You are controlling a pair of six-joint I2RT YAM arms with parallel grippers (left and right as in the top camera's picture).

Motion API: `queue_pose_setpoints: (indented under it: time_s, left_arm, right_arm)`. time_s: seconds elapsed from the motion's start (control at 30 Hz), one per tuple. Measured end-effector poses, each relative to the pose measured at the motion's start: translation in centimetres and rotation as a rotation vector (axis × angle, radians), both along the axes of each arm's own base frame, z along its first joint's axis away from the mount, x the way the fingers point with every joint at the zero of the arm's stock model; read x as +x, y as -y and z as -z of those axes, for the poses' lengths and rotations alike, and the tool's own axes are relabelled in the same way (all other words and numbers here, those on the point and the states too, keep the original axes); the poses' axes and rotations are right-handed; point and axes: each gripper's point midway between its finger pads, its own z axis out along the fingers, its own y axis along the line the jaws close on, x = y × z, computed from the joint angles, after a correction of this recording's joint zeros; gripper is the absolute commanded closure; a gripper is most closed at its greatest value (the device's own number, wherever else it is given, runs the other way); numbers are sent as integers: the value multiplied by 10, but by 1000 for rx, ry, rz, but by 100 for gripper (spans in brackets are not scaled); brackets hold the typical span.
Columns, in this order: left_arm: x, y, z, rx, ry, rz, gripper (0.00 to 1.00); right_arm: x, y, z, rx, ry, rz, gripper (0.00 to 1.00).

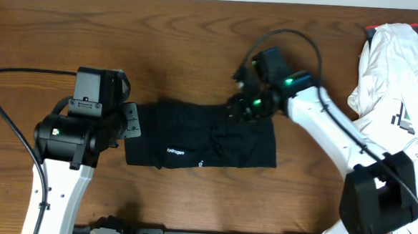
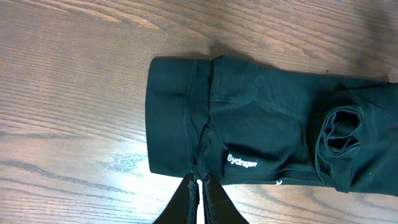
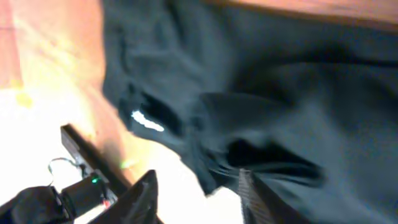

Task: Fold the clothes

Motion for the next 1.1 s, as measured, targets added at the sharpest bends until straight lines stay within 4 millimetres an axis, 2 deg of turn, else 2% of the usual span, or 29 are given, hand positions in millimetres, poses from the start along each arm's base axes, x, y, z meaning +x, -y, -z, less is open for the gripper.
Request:
queue_pose_setpoints:
  time_s: [0.1, 0.2, 0.37, 0.57, 0.73, 0.9, 1.1]
  left_arm:
    - [0, 0, 0, 0, -1, 0, 92]
    - [0, 0, 0, 0, -1, 0, 92]
    - [0, 0, 0, 1, -1, 0, 92]
    - [-1, 0, 0, 1, -4, 0, 92]
    - [-3, 0, 2, 2, -15, 0, 92]
    - [-4, -1, 2, 3, -17, 0, 92]
    - [-4, -1, 2, 3, -17, 0, 92]
  right_arm:
    - [6, 38, 10, -88, -49, 94, 87]
    - [7, 55, 16, -148, -60, 128, 90]
    - [3, 50, 29, -190, -32, 100, 91]
    - [-9, 44, 68, -243, 9, 90, 92]
    - [-16, 42, 92, -247, 25, 117, 92]
    - [-22, 23, 97, -190, 48, 91, 94]
    - [-41, -32, 79, 3, 76, -63, 96]
